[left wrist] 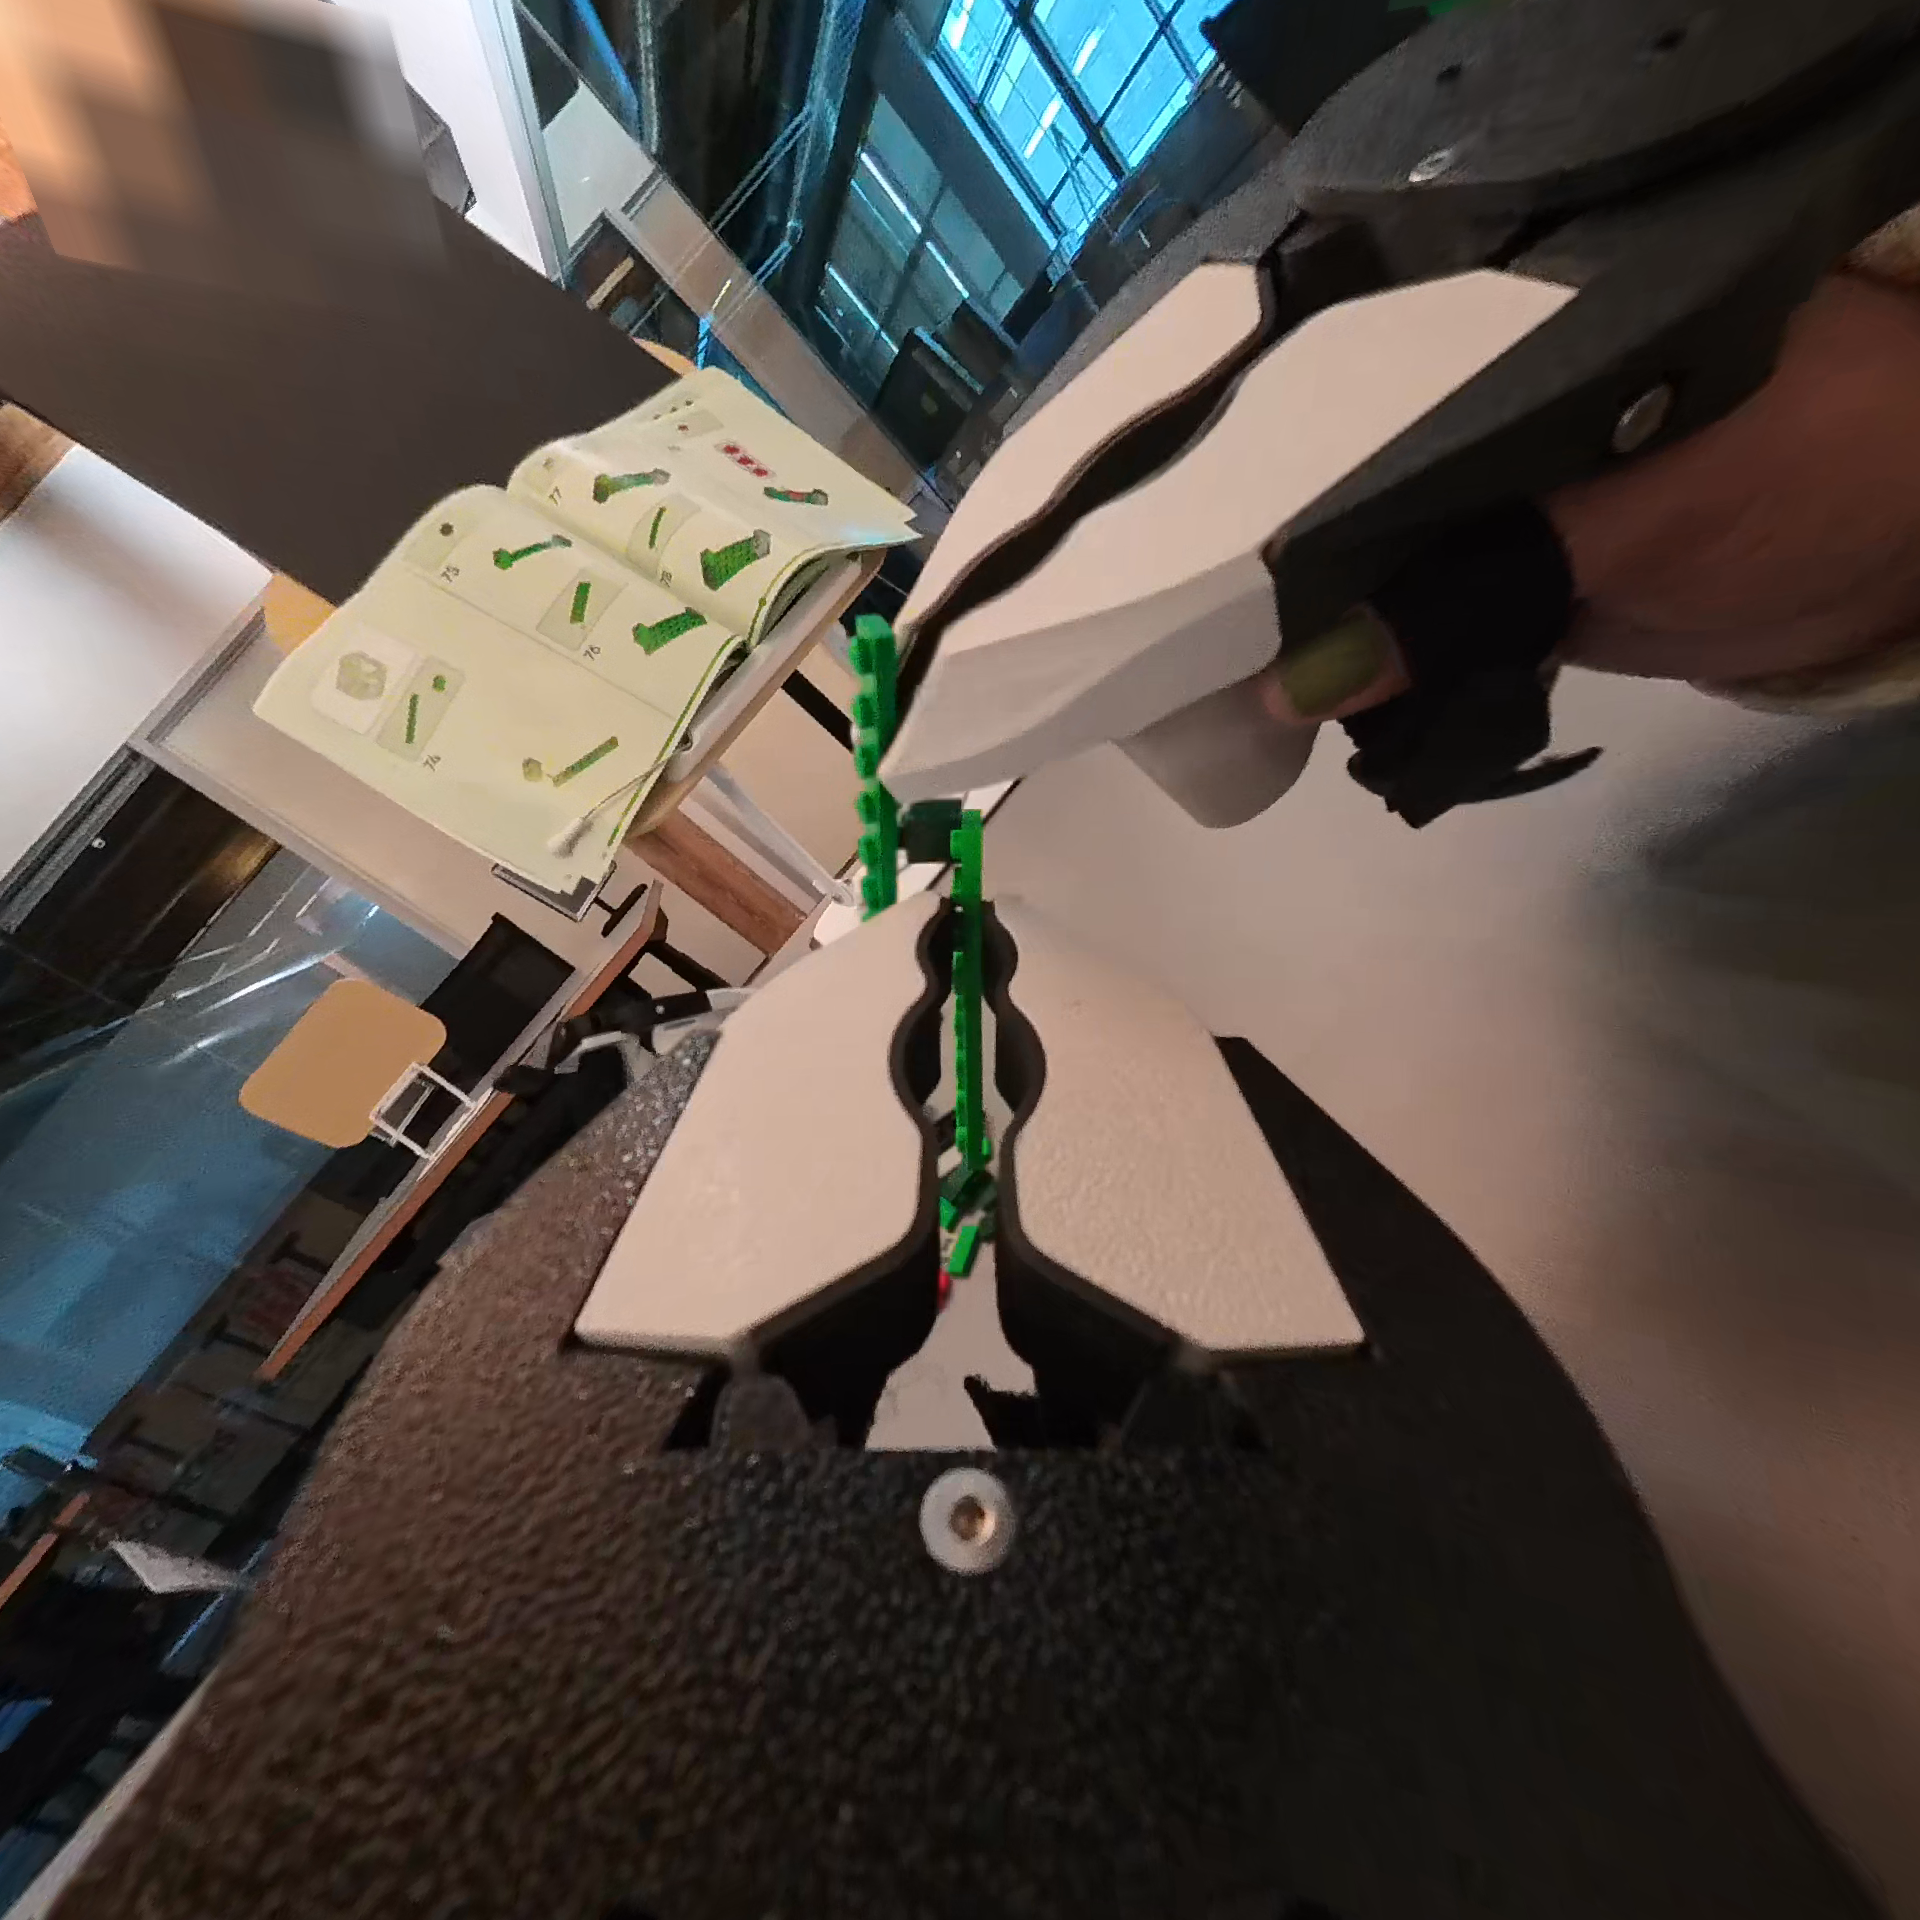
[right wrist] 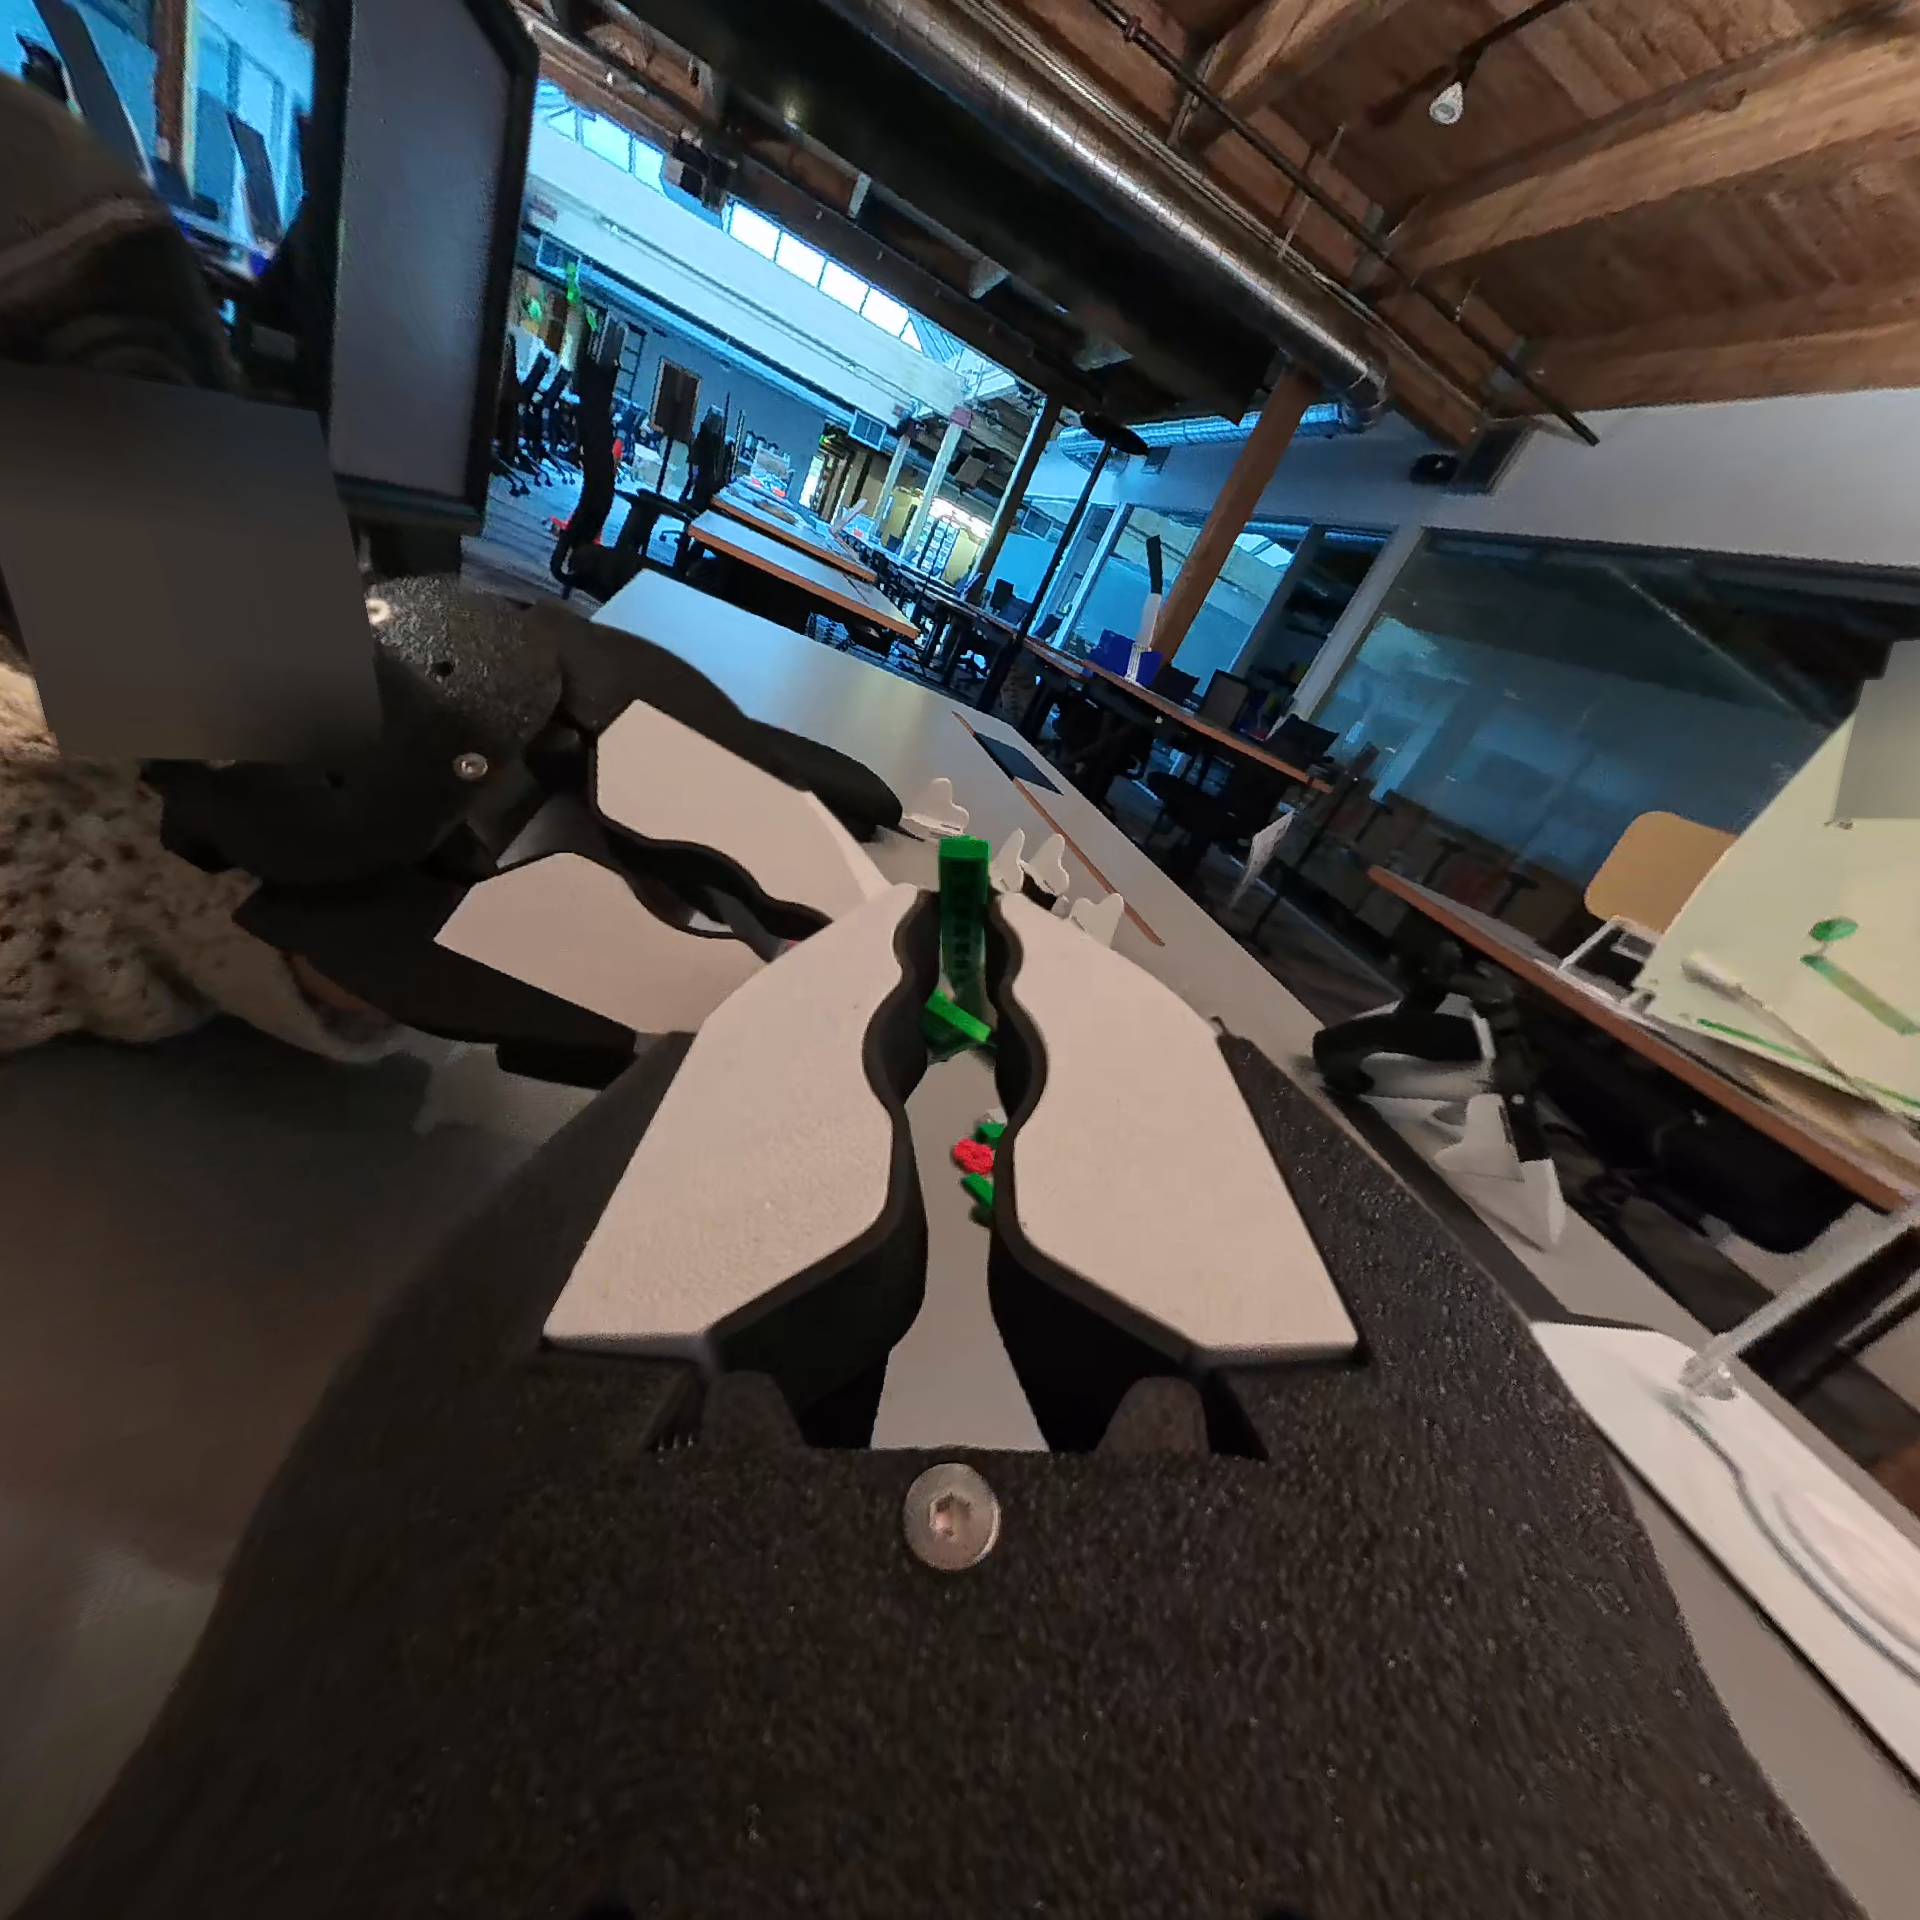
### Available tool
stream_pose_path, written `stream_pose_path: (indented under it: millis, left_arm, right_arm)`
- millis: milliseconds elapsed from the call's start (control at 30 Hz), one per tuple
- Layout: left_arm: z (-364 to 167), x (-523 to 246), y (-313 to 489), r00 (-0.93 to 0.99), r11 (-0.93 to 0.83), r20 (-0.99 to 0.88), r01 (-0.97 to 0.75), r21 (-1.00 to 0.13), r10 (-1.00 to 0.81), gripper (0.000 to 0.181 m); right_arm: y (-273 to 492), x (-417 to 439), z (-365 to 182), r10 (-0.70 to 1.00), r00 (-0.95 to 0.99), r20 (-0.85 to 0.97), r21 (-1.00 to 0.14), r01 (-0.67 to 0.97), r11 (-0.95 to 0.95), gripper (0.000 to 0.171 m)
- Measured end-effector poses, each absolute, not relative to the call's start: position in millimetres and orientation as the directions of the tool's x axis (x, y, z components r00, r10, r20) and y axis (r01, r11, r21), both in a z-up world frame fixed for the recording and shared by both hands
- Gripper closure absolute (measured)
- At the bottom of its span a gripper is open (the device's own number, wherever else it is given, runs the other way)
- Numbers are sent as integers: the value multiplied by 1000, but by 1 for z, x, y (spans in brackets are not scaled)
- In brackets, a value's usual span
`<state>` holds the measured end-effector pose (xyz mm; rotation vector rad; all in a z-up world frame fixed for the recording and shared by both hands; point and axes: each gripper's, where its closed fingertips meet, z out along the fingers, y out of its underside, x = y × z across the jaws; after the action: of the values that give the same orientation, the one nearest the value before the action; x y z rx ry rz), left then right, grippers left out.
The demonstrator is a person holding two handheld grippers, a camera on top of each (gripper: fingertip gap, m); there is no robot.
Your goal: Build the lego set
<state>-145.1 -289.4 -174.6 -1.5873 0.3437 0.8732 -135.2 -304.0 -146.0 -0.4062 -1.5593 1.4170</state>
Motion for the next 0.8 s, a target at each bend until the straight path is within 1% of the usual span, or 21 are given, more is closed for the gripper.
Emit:
stream_pose_path:
  millis: [167, 267, 333, 433, 567, 733, 800]
  left_arm:
    - [-163, -141, -292, 633, -203, -737, -709, -675, 236, 178]
    - [-157, -141, -293, 565, -215, -792, -764, -608, 233, 178]
    - [-156, -141, -293, 545, -225, -808, -778, -587, 224, 178]
    - [-155, -140, -293, 555, -216, -801, -773, -597, 225, 178]
    - [-154, -138, -292, 566, -202, -792, -768, -608, 229, 178]
    - [-152, -138, -294, 598, -171, -766, -750, -639, 235, 178]
    - [-151, -136, -294, 618, -149, -754, -743, -653, 223, 178]
  right_arm:
    - [-309, -128, -140, 753, -459, 473, -869, -387, 310, 164]
    - [-310, -125, -135, 759, -463, 458, -875, -385, 293, 163]
    - [-309, -125, -134, 767, -468, 440, -885, -373, 280, 163]
    - [-309, -126, -135, 771, -481, 418, -899, -344, 272, 161]
    - [-311, -123, -135, 756, -482, 443, -889, -349, 298, 159]
    - [-313, -118, -130, 729, -471, 497, -858, -390, 334, 156]
    - [-313, -114, -127, 700, -480, 529, -840, -413, 352, 151]
